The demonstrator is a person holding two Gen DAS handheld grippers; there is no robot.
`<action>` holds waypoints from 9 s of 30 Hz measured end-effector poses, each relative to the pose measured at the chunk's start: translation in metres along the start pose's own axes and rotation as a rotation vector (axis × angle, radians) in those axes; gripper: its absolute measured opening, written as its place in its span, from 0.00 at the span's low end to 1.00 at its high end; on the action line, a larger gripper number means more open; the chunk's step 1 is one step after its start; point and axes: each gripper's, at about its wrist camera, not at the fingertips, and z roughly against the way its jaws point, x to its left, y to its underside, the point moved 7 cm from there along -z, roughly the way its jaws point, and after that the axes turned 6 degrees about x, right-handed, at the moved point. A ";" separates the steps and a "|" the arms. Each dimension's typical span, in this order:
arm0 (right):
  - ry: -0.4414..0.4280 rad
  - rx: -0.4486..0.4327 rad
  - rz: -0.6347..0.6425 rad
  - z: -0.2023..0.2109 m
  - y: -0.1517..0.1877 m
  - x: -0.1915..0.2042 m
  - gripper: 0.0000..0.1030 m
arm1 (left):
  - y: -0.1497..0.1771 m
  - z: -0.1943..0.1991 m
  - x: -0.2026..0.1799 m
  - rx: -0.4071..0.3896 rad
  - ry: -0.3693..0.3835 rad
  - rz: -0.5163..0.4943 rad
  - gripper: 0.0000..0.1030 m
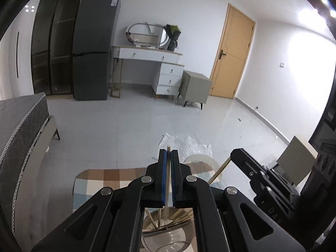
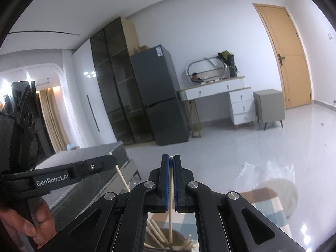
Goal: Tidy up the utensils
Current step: 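Carry both held chopsticks up and over the white utensil holder, then open both tools to drop the chopsticks into the holder, then lower both open tools toward the last chopsticks on the tablecloth, then close the right tool on one of the last chopsticks, then close the left tool on the last chopstick while the right tool holds its own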
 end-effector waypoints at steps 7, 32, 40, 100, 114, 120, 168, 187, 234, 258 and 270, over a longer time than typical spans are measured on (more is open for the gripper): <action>0.007 0.042 -0.009 -0.013 0.012 -0.011 0.03 | 0.016 -0.011 0.004 0.050 0.020 0.027 0.00; -0.014 0.278 -0.014 -0.016 0.080 -0.016 0.35 | 0.055 -0.013 -0.001 0.298 0.107 0.116 0.17; -0.002 0.234 -0.038 0.028 0.070 -0.015 0.51 | 0.045 0.036 -0.001 0.166 0.030 0.106 0.54; 0.107 0.364 -0.061 0.121 0.207 -0.023 1.00 | 0.207 0.055 -0.018 0.160 -0.194 0.095 0.87; 0.105 0.659 -0.194 0.068 0.269 -0.042 0.86 | 0.236 0.011 0.030 0.337 -0.201 0.265 0.87; 0.112 0.739 -0.209 0.050 0.288 -0.045 0.77 | 0.242 0.000 0.042 0.393 -0.238 0.310 0.87; 0.225 0.897 0.308 -0.044 0.318 0.015 0.18 | 0.241 -0.001 0.090 0.458 -0.169 0.565 0.87; 0.098 0.786 -0.010 -0.025 0.284 -0.018 0.00 | 0.251 -0.012 0.087 0.475 -0.223 0.500 0.87; 0.009 0.686 -0.125 -0.020 0.267 -0.025 0.03 | 0.266 -0.021 0.090 0.516 -0.169 0.537 0.87; -0.014 0.438 -0.441 0.069 0.209 -0.114 0.03 | 0.266 -0.114 -0.021 0.713 -0.328 0.162 0.54; 0.039 0.403 -0.416 0.094 0.207 -0.118 0.03 | 0.242 -0.097 -0.043 0.590 -0.196 0.187 0.00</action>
